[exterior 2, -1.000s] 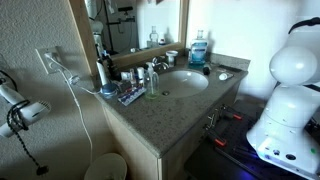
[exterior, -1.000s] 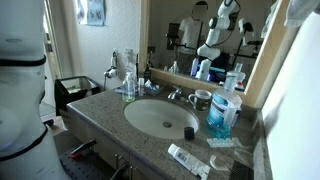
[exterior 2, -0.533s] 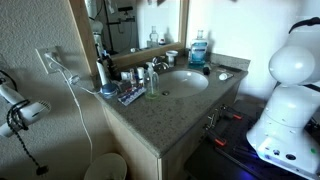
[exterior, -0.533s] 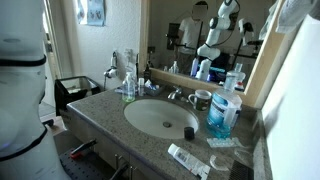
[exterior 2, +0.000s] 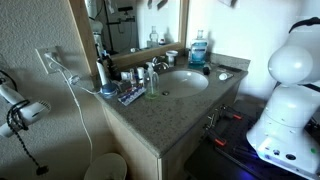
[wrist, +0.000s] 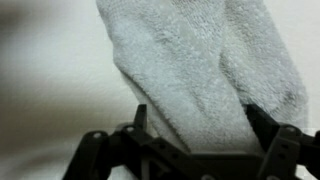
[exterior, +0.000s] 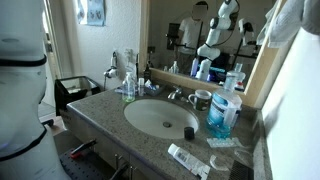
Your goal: Hang up the towel.
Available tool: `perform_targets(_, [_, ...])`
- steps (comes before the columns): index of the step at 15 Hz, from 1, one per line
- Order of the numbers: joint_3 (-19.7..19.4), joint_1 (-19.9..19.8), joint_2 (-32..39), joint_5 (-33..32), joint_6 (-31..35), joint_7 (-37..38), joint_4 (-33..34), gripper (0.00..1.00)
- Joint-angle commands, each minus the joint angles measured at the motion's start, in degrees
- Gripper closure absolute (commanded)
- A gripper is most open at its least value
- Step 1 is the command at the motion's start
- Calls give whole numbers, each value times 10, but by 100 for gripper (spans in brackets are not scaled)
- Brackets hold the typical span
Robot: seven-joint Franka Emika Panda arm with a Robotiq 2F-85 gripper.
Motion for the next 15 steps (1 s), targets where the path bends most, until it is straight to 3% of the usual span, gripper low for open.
perform_targets(1, [2,-8,2,26,-19,-11,19,0])
perform_targets(7, [3,-8,3,36,-20,-14,24,0])
perform_targets(15, [3,-16,1,103,-20,-28,35,0])
